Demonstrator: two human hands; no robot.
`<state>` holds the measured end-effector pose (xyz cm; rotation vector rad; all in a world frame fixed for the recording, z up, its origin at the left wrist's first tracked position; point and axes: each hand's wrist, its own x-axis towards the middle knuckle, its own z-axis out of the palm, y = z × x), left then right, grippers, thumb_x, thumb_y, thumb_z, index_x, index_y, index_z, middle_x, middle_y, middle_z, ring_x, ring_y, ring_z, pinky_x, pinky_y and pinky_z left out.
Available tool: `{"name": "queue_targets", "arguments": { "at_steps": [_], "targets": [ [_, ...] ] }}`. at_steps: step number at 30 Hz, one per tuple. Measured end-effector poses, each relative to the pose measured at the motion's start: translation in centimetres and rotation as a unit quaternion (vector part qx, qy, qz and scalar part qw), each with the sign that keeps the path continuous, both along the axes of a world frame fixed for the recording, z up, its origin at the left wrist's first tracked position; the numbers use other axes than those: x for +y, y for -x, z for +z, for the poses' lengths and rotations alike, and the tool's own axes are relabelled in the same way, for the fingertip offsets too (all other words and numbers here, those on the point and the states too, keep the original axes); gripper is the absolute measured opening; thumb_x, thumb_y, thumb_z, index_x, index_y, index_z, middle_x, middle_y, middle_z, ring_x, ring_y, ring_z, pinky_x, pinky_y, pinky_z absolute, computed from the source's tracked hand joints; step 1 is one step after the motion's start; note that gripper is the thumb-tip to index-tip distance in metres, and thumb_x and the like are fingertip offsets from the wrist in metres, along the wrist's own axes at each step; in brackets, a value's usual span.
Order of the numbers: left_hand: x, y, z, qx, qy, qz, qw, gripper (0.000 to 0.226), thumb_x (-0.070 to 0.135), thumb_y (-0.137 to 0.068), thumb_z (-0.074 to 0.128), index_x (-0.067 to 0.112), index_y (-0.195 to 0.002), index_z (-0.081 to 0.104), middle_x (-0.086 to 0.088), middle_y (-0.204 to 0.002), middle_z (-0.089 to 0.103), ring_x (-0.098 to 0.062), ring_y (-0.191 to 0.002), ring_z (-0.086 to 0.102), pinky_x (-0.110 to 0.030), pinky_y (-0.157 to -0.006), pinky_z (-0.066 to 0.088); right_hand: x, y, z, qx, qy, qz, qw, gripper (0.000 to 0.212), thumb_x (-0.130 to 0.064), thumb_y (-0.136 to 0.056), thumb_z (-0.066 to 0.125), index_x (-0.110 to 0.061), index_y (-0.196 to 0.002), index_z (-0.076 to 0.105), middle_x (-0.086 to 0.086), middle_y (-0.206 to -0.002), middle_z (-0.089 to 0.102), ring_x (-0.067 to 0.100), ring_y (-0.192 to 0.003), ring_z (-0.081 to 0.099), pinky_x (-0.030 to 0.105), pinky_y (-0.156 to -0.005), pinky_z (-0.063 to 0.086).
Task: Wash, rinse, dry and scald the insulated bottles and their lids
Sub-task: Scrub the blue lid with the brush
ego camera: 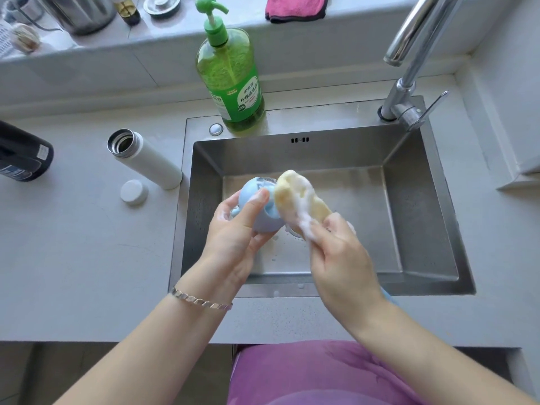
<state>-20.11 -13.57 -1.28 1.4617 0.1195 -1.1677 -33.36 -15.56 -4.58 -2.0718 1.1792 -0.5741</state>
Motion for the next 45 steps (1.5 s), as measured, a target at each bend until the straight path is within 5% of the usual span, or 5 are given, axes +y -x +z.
{"name": "queue_targets", "arguments": {
  "at_steps": [10, 20, 29, 35, 45],
  "targets": [
    [2.0, -2.2, -1.5, -0.002, 0.013, -0.088, 0.996, 0.032, 0.013, -0.086, 0.059, 0.012, -0.118, 0.054, -0.016, -0.118, 0.059, -0.028, -0.101, 0.063, -0.031, -0.07, 0.059, 0.2, -0.1, -1.0, 0.011, -0.014, 0.034, 0.999, 0.038, -0.024, -0.087, 0.034, -0.017, -0.104, 0.067, 0.004, -0.079, 0.054, 0.028, -0.071, 0.053, 0.037, -0.053, 0.044],
    [4.5, -7.9, -6.6, -0.237, -0.102, -0.239, 0.936, 0.073, 0.019, -0.039, 0.083, 0.028, -0.104, 0.05, -0.002, -0.101, 0.058, -0.01, -0.084, 0.062, -0.022, -0.073, 0.054, -2.5, -0.3, -3.4, -0.111, -0.347, -0.063, 0.929, 0.042, 0.004, -0.087, 0.053, -0.02, -0.121, 0.057, -0.025, -0.117, 0.048, -0.006, -0.108, 0.051, -0.004, -0.081, 0.035],
    [3.6, -12.3, -15.0, -0.353, -0.219, -0.384, 0.825, 0.053, 0.017, -0.067, 0.079, 0.021, -0.11, 0.048, -0.007, -0.141, 0.012, -0.016, -0.133, 0.022, -0.016, -0.094, 0.027, -2.2, -1.4, -6.9, -0.087, -0.36, -0.091, 0.925, 0.045, 0.007, -0.087, 0.052, -0.032, -0.109, 0.054, -0.024, -0.113, 0.051, -0.004, -0.106, 0.051, -0.009, -0.073, 0.032],
    [4.3, -12.5, -17.5, -0.42, -0.139, -0.378, 0.813, 0.055, 0.019, -0.063, 0.081, 0.015, -0.11, 0.055, 0.003, -0.112, 0.044, -0.004, -0.092, 0.048, -0.003, -0.073, 0.035, -1.8, -2.4, -8.2, -0.102, -0.36, -0.118, 0.92, 0.049, 0.011, -0.086, 0.051, -0.036, -0.099, 0.056, -0.026, -0.112, 0.052, -0.012, -0.103, 0.051, -0.008, -0.074, 0.034],
    [5.3, -12.4, -19.9, -0.437, -0.178, -0.427, 0.771, 0.066, 0.04, -0.071, 0.075, 0.027, -0.128, 0.044, 0.012, -0.125, 0.053, -0.014, -0.107, 0.056, -0.031, -0.084, 0.05, -0.5, -3.5, -7.9, -0.112, -0.369, -0.111, 0.916, 0.055, 0.015, -0.085, 0.048, -0.039, -0.091, 0.059, -0.031, -0.107, 0.055, -0.017, -0.105, 0.05, -0.005, -0.083, 0.034]
  ]
}}
